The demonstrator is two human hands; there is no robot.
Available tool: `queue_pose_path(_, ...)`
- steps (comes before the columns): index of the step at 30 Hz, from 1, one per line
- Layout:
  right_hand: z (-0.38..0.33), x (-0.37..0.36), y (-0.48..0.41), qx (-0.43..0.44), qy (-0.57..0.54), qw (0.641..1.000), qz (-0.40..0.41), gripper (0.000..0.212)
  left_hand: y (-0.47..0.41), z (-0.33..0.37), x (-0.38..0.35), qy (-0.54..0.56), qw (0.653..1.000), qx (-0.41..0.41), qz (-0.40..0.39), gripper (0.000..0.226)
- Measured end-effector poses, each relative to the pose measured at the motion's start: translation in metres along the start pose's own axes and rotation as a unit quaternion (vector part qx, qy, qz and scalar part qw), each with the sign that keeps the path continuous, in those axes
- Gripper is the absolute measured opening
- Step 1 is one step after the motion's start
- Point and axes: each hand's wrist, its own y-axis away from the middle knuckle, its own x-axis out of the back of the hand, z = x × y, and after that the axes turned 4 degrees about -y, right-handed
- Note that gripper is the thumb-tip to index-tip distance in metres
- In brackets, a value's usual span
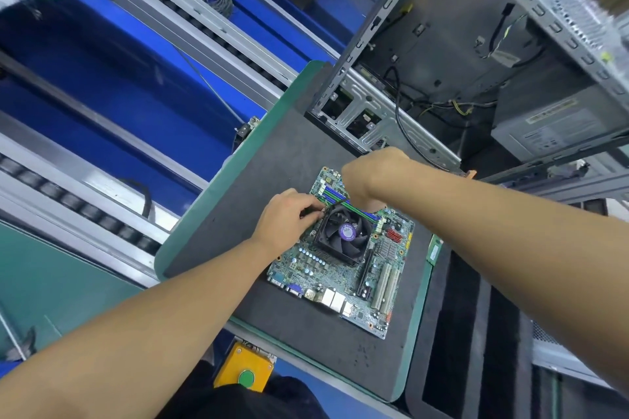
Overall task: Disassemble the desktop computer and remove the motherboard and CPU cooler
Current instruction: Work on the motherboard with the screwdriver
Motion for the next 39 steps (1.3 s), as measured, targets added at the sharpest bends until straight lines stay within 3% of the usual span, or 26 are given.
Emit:
queue_pose_path(3, -0.015, -0.001, 0.003, 0.045, 0.120, 0.986, 0.111, 0.017, 0.000, -0.001, 0.001, 0.000, 1.000, 0.004, -0.003, 0.009)
queue_pose_path(7, -0.027, 0.004, -0.002, 0.047, 0.131, 0.985, 0.099, 0.018, 0.002, 0.001, 0.003, 0.013, 1.000, 0.002, 0.004, 0.004)
queue_pose_path(12, -0.010, 0.019, -0.010, 0.024, -0.101, 0.990, -0.098, 0.029, 0.002, 0.002, 0.004, 0.020, 1.000, 0.005, 0.010, 0.011)
queue_pose_path(16, 0.017, 0.015, -0.015, -0.041, -0.335, 0.932, -0.134, 0.018, 0.000, 0.002, 0.003, 0.009, 1.000, 0.004, 0.001, 0.013)
queue_pose_path(20, 0.025, 0.009, -0.017, -0.101, -0.404, 0.892, -0.173, 0.013, 0.001, 0.003, 0.003, 0.011, 1.000, 0.001, 0.010, 0.012)
queue_pose_path(33, 0.027, 0.009, -0.017, -0.139, -0.311, 0.899, -0.275, 0.037, 0.001, 0.001, 0.000, 0.003, 1.000, -0.014, 0.017, 0.013)
queue_pose_path(39, 0.024, 0.004, -0.014, -0.078, -0.293, 0.930, -0.208, 0.042, 0.001, 0.000, -0.001, 0.004, 0.999, -0.035, 0.022, 0.011)
